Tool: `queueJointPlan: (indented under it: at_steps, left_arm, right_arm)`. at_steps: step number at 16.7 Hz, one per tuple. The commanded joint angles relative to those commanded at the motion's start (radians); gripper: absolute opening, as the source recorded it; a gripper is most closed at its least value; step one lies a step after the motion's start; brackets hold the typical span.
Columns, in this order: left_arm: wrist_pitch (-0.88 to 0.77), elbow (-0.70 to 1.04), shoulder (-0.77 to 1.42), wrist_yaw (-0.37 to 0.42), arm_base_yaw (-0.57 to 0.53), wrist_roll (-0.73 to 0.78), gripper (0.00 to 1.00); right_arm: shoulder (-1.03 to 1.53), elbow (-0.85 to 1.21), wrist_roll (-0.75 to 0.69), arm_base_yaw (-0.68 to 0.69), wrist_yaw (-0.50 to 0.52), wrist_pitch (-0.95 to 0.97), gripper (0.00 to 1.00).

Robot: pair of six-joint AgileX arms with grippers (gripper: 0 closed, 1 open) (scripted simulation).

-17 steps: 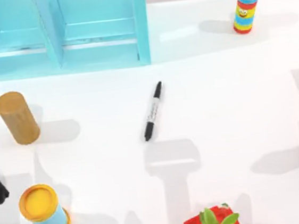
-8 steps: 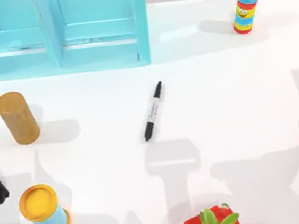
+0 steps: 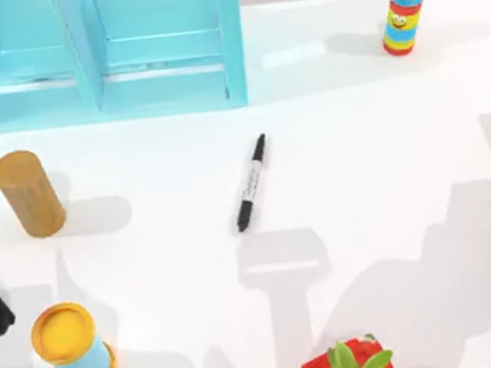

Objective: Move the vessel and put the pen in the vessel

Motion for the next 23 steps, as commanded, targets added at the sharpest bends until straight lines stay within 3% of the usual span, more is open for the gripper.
queueJointPlan:
  at_steps: [10,18,23]
  left_arm:
    - [0.0,0.0,0.0,0.0,0.0,0.0,1.0]
    - [0.0,0.0,0.0,0.0,0.0,0.0,1.0]
    - [0.0,0.0,0.0,0.0,0.0,0.0,1.0]
  right_arm:
    - [0.069,0.038,-0.015,-0.013,0.0,-0.029,1.0]
    - [0.133,-0.219,-0.013,-0.014,0.0,0.299,1.0]
    - [0.141,-0.248,-0.013,-0.014,0.0,0.33,1.0]
